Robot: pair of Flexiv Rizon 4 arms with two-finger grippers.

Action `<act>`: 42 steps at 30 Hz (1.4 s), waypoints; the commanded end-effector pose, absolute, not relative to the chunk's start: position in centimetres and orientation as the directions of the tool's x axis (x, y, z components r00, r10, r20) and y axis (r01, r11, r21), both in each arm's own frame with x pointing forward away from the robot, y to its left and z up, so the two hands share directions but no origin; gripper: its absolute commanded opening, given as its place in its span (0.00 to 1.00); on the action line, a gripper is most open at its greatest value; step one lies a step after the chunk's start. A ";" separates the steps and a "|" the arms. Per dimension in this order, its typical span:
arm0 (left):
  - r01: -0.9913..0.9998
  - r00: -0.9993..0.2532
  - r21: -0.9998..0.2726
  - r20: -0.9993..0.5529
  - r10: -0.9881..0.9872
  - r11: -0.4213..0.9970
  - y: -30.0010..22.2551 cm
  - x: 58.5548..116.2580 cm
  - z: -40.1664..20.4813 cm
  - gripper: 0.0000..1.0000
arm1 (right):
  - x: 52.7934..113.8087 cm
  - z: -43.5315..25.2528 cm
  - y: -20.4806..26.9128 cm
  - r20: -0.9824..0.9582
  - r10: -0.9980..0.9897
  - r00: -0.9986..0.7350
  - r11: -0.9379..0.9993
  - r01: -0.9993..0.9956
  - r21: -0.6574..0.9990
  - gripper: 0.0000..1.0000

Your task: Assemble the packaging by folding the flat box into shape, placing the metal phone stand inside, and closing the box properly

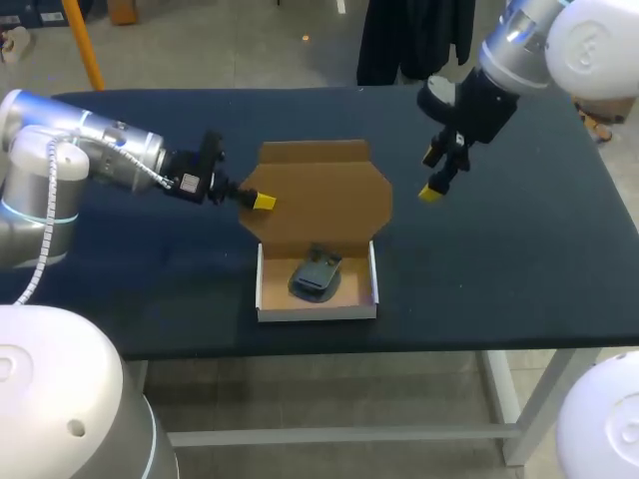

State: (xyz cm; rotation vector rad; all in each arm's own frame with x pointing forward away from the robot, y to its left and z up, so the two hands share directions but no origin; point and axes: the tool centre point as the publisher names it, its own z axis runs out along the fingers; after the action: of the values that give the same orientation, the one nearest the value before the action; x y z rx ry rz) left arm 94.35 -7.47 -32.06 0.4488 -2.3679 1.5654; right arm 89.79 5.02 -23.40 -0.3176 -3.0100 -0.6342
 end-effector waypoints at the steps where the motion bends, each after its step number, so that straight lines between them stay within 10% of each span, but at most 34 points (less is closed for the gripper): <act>1: -0.397 -0.916 -0.840 0.386 -0.106 0.370 -7.4 94.4 -32.2 0.00 | 90.0 -22.8 5.7 0.092 0.186 -0.978 0.901 0.207 0.382 1.00; 42: 0.036 -0.993 -0.894 -0.081 -0.083 0.447 -7.4 90.7 -31.9 0.00 | 89.6 -20.9 9.3 0.077 0.168 -0.983 0.918 0.184 0.351 1.00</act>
State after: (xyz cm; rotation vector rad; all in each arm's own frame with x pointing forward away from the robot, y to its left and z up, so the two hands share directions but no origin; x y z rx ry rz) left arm 90.94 -7.22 -31.55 0.0430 -2.7611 1.7184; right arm 89.58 9.13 -21.15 -0.2782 -3.0351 -0.5721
